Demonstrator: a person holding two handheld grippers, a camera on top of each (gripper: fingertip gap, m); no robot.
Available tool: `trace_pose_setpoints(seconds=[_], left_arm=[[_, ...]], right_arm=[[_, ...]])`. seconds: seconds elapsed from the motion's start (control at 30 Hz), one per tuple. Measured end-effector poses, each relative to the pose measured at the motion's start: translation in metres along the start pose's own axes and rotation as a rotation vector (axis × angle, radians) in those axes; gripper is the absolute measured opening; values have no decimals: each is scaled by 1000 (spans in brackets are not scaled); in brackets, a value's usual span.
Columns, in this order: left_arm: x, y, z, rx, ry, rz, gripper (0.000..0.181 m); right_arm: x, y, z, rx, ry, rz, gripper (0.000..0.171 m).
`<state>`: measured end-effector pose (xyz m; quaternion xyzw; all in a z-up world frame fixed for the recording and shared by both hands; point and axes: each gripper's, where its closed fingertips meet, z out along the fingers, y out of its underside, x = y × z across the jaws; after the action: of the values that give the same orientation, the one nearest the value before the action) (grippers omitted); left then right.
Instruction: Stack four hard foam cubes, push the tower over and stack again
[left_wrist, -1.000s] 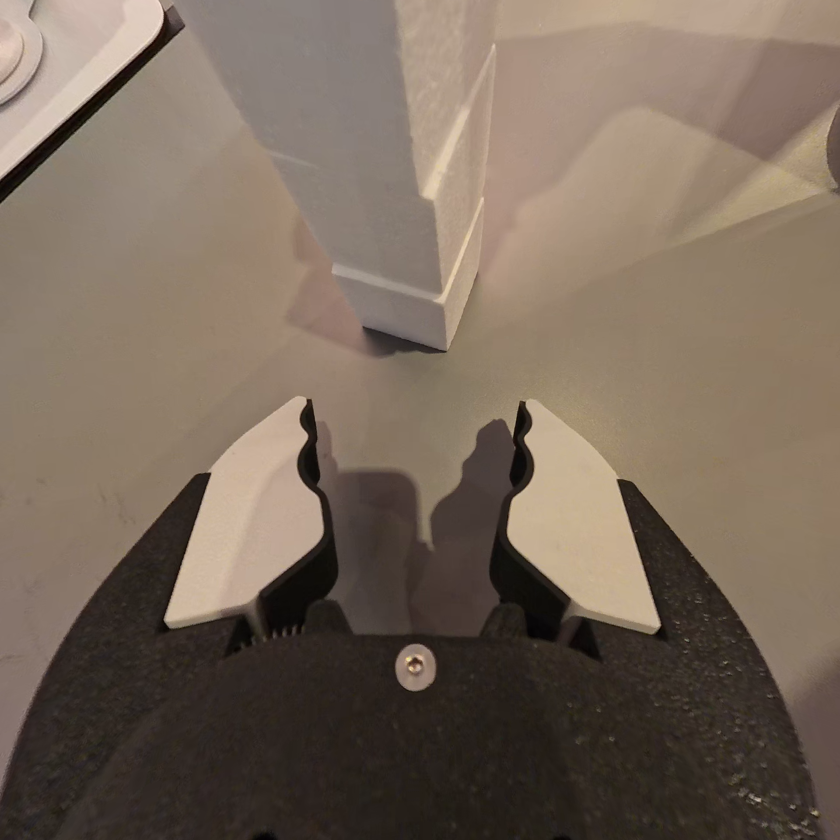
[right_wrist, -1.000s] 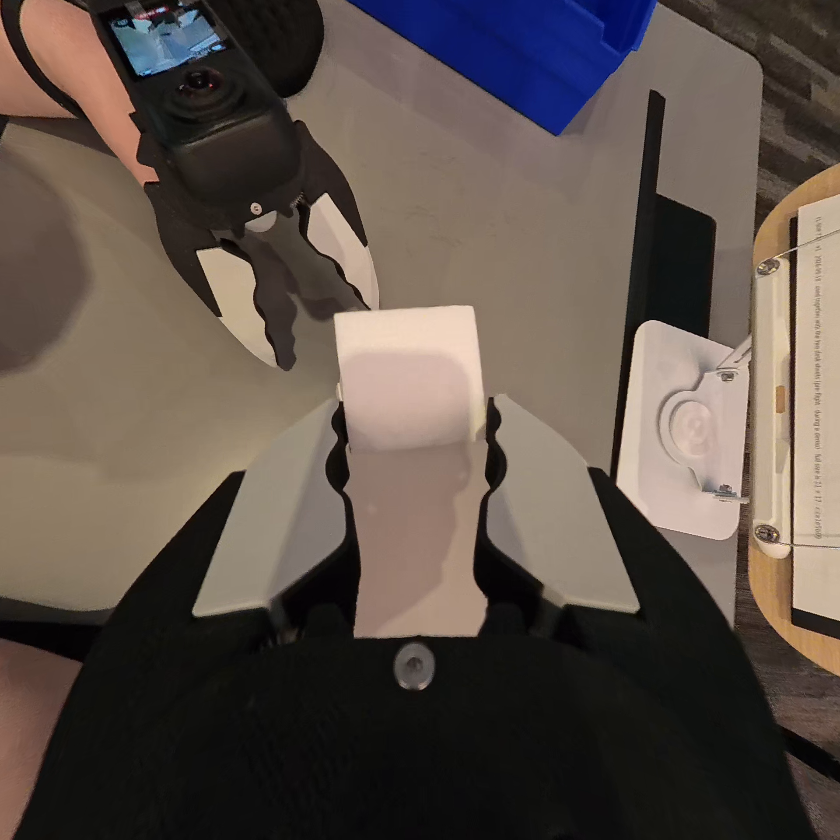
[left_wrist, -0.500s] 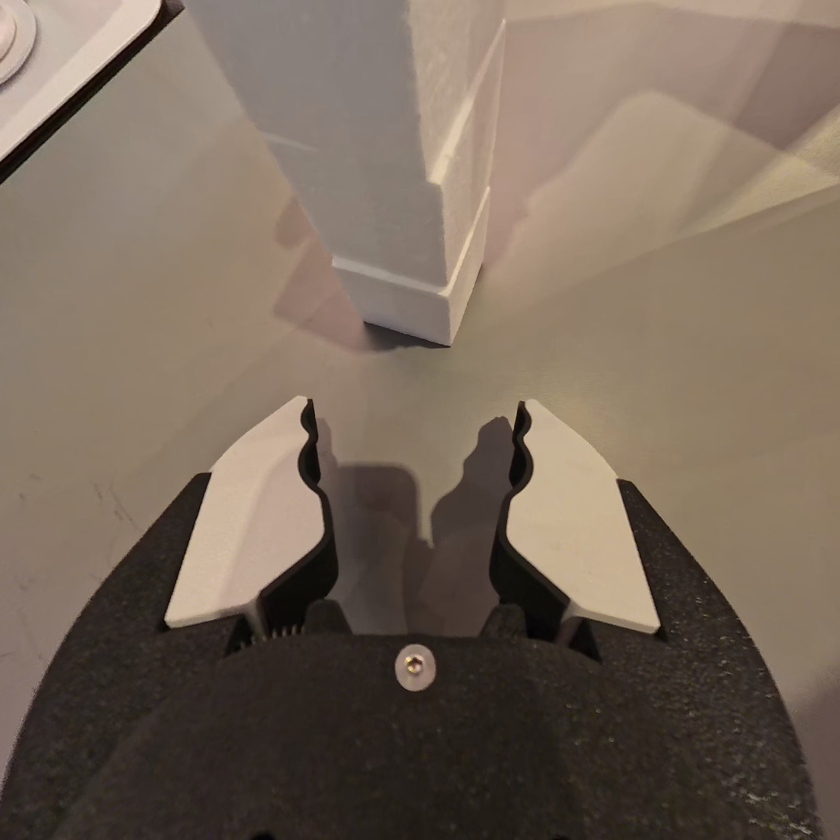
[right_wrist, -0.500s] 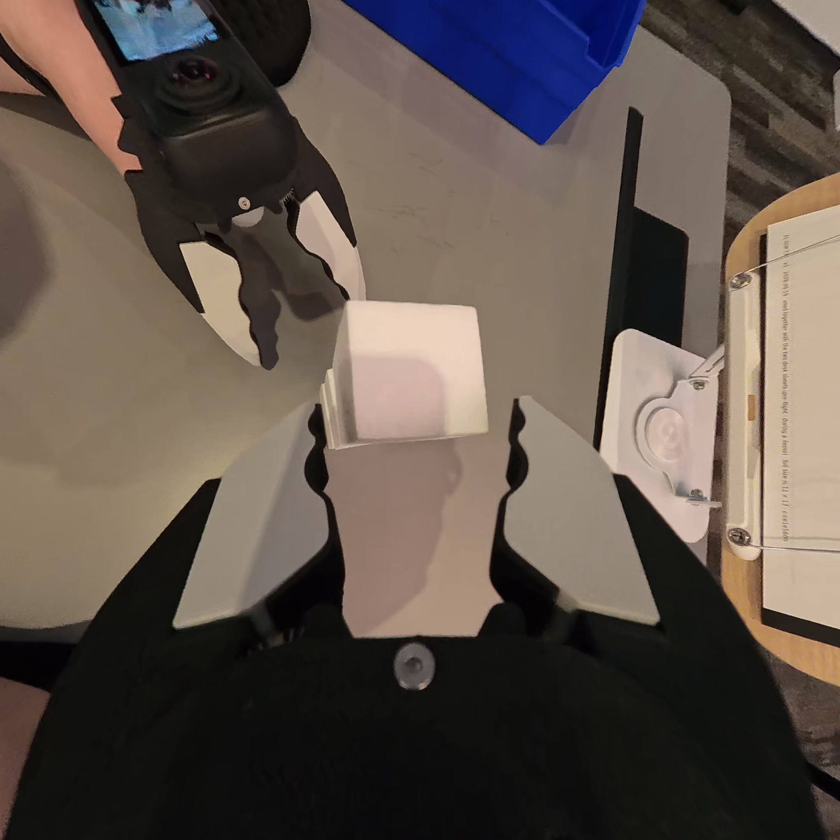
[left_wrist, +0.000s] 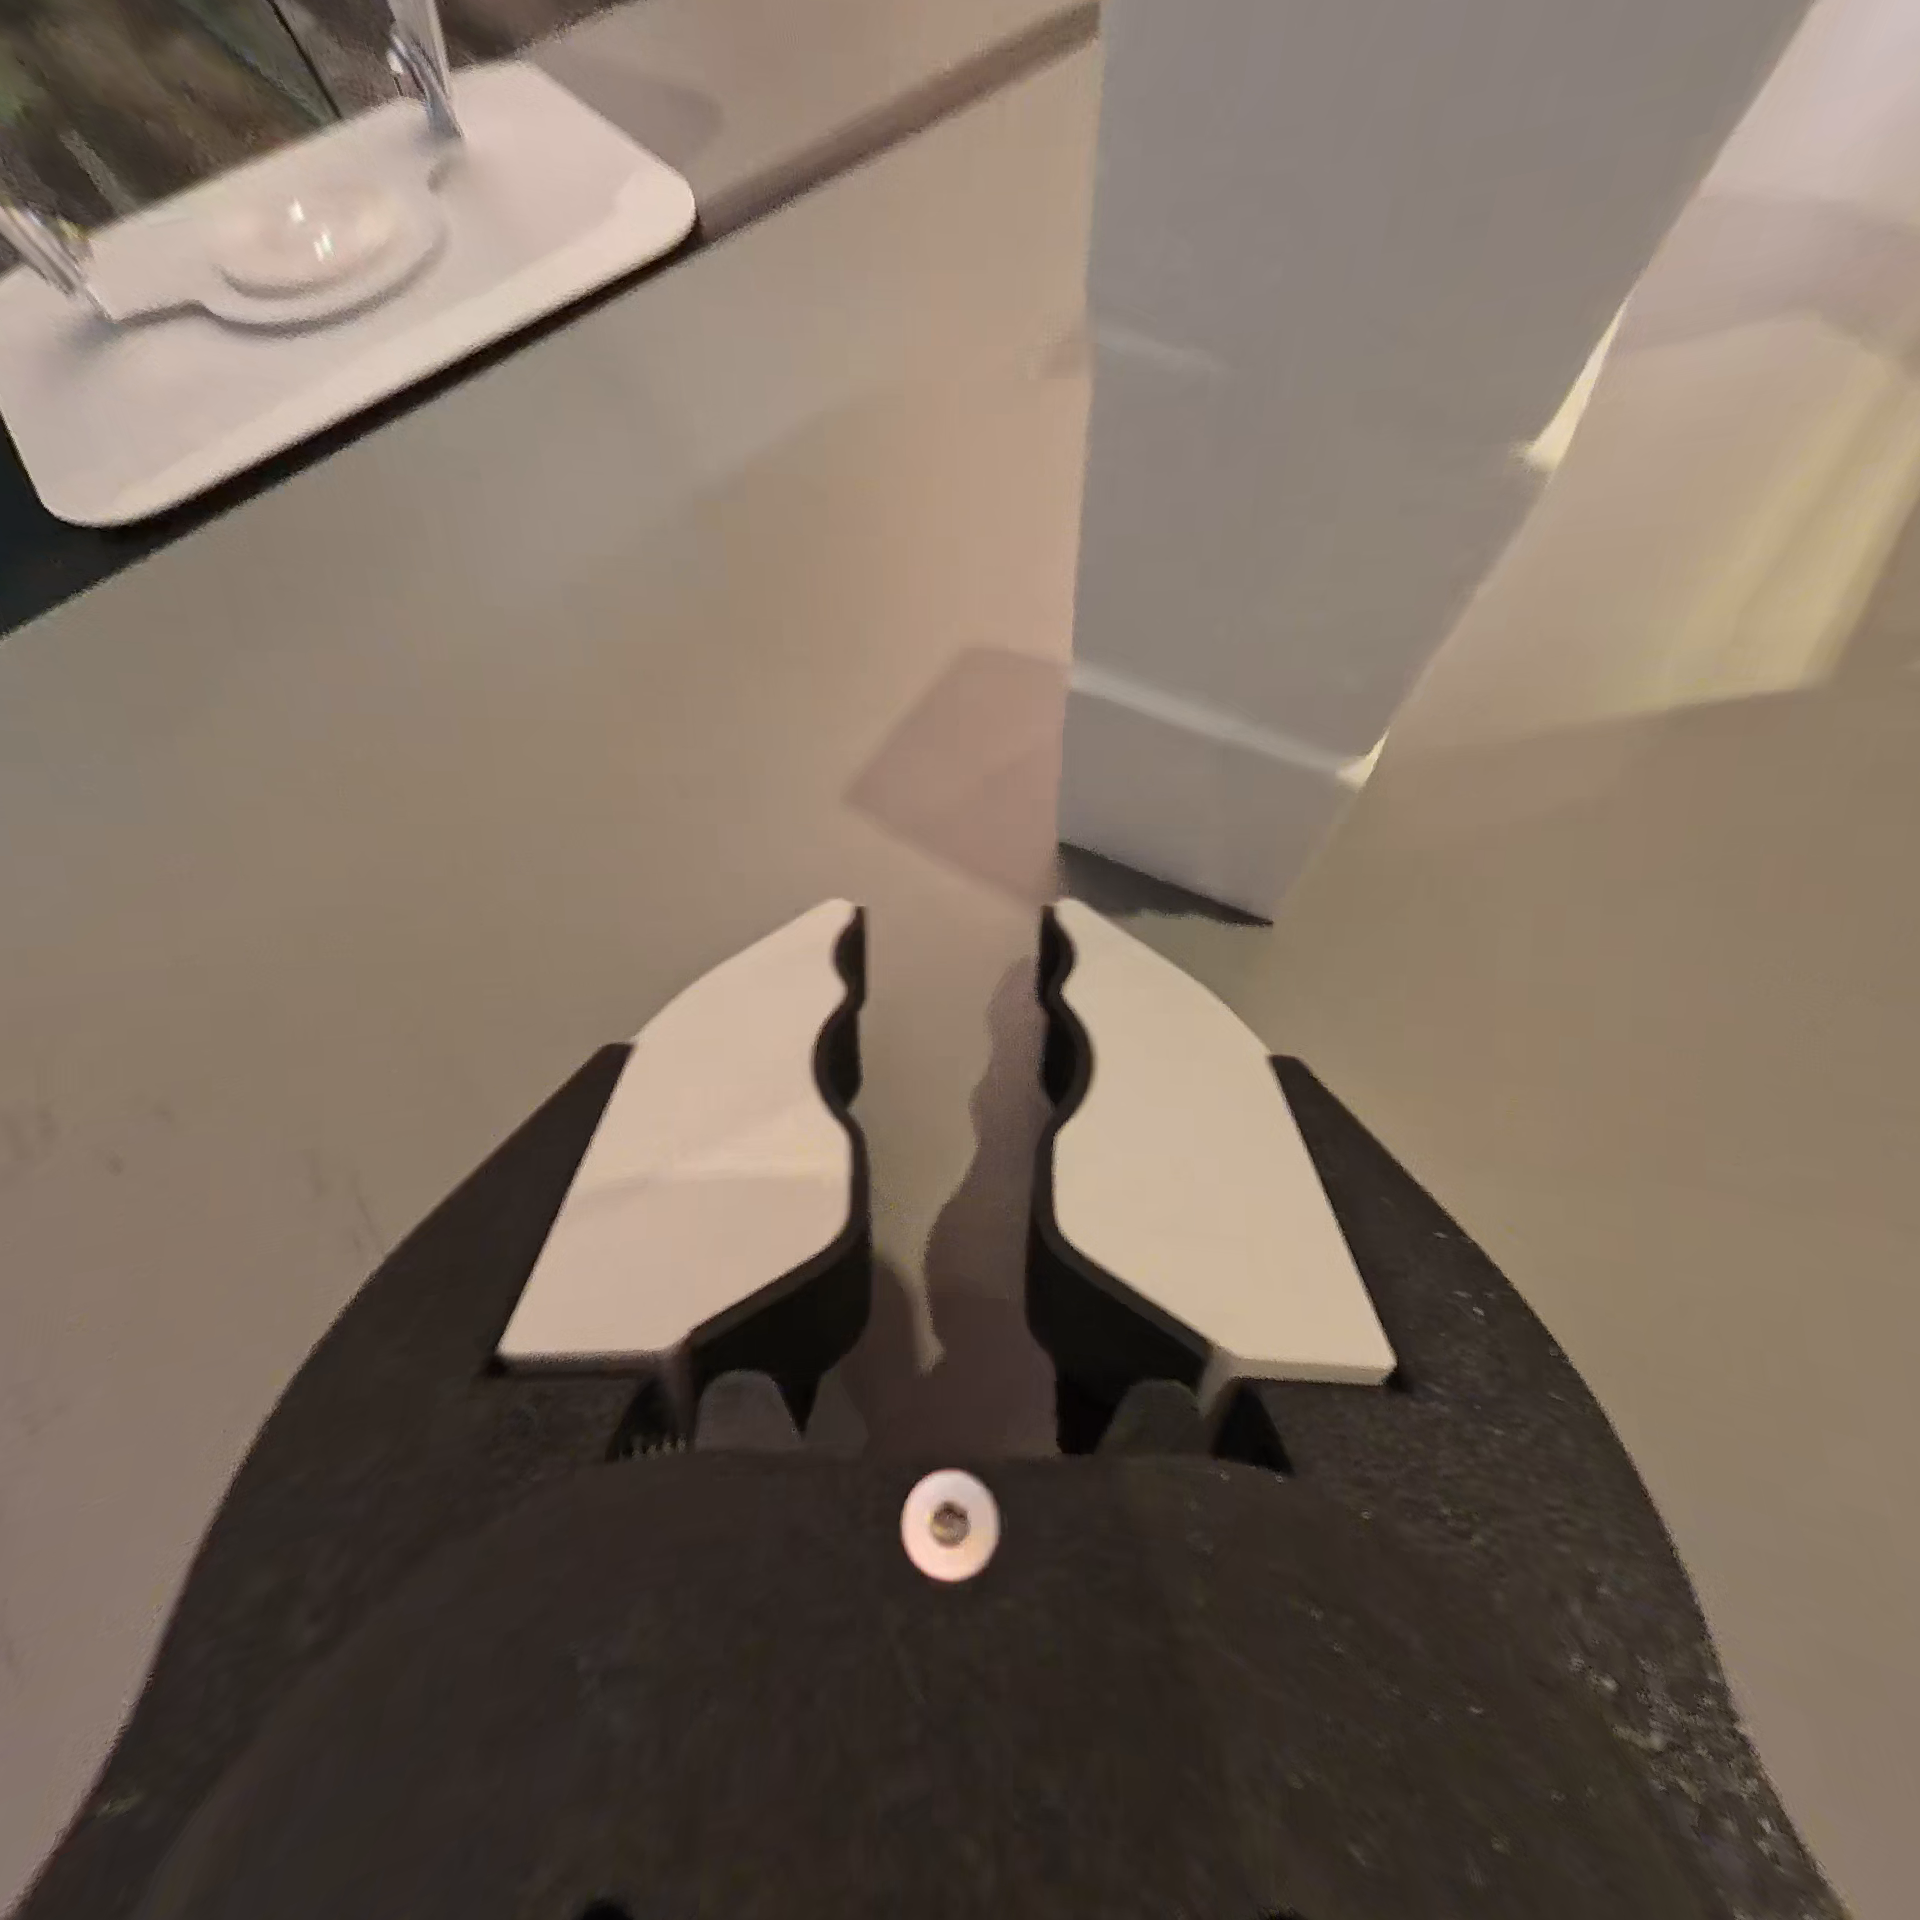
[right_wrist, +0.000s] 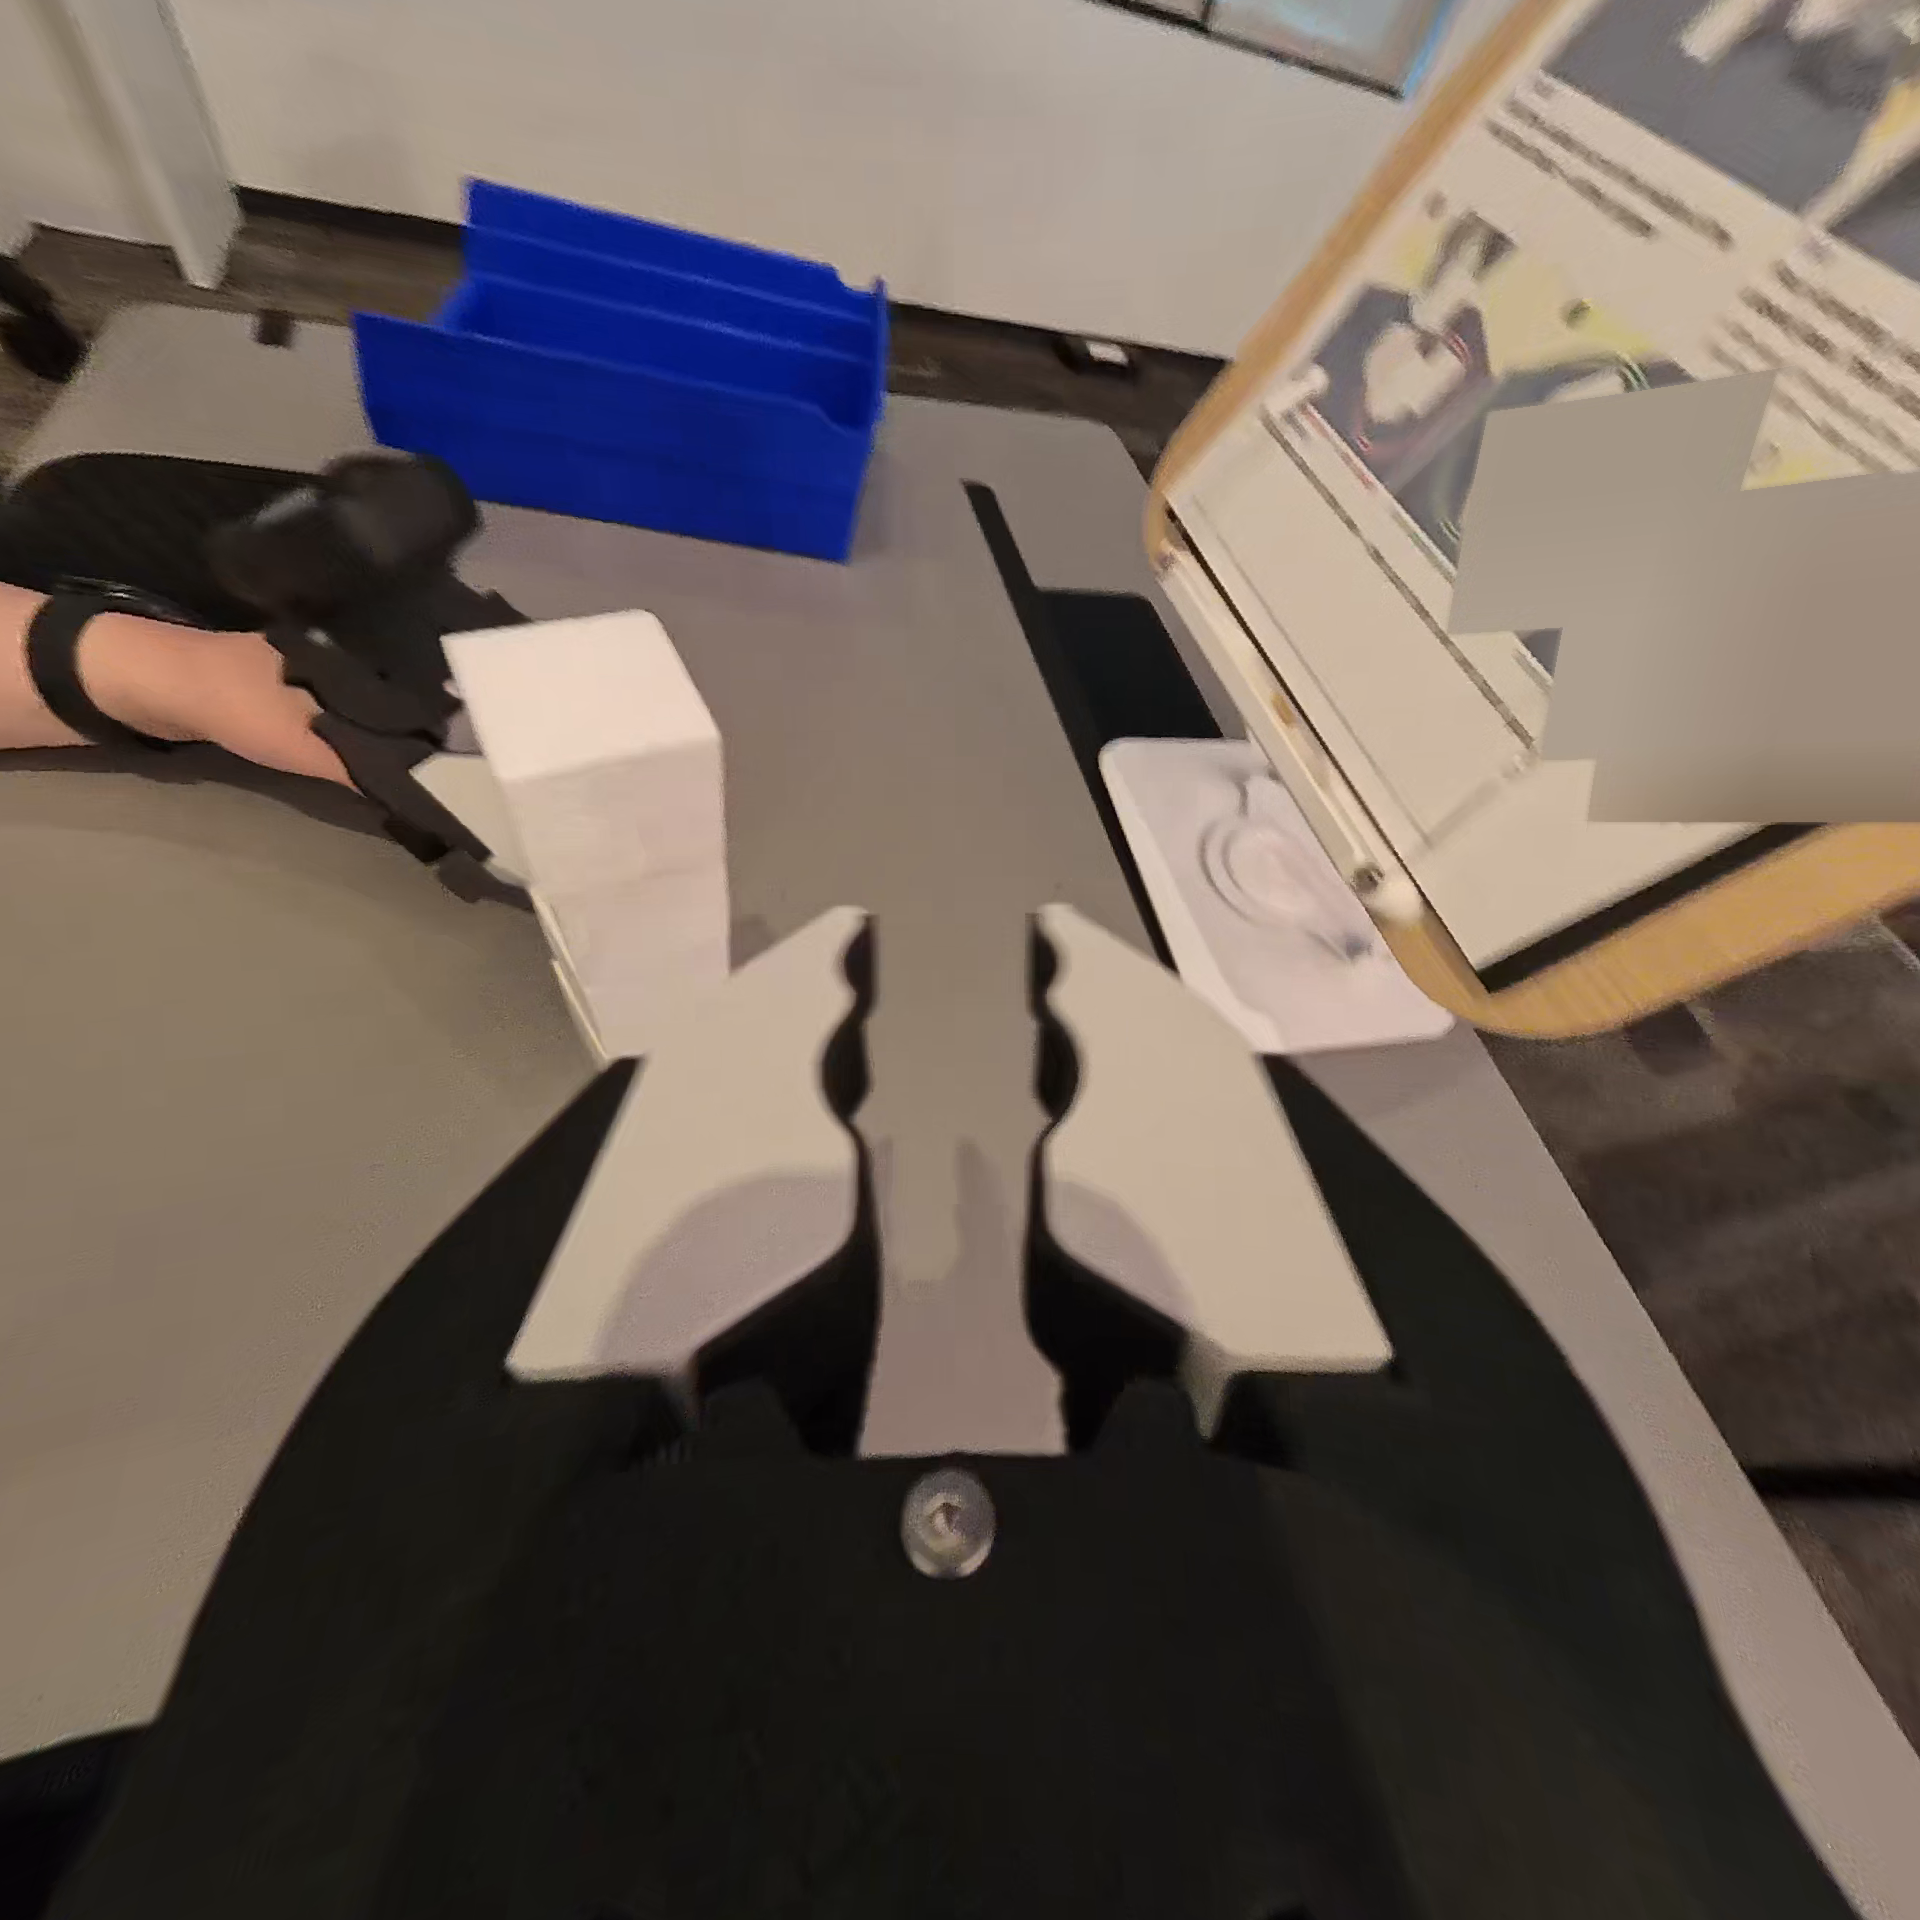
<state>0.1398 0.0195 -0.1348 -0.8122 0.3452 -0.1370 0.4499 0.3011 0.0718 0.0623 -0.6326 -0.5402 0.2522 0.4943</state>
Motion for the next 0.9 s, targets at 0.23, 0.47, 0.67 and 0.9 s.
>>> trace_pose_setpoints(seconds=[0.23, 0.47, 0.67, 0.9], left_arm=[[11, -23, -7, 152, 143, -13, 0], [24, -71, -8, 248, 129, 75, 0], [48, -98, 4, 239, 169, 185, 0], [40, -114, 13, 266, 176, 188, 16]], right_arm=[[28, 26, -53, -52, 165, 89, 1], [37, 61, -86, -135, 221, 189, 1], [45, 99, -100, -246, 251, 250, 1], [66, 94, -146, -68, 406, 324, 7]])
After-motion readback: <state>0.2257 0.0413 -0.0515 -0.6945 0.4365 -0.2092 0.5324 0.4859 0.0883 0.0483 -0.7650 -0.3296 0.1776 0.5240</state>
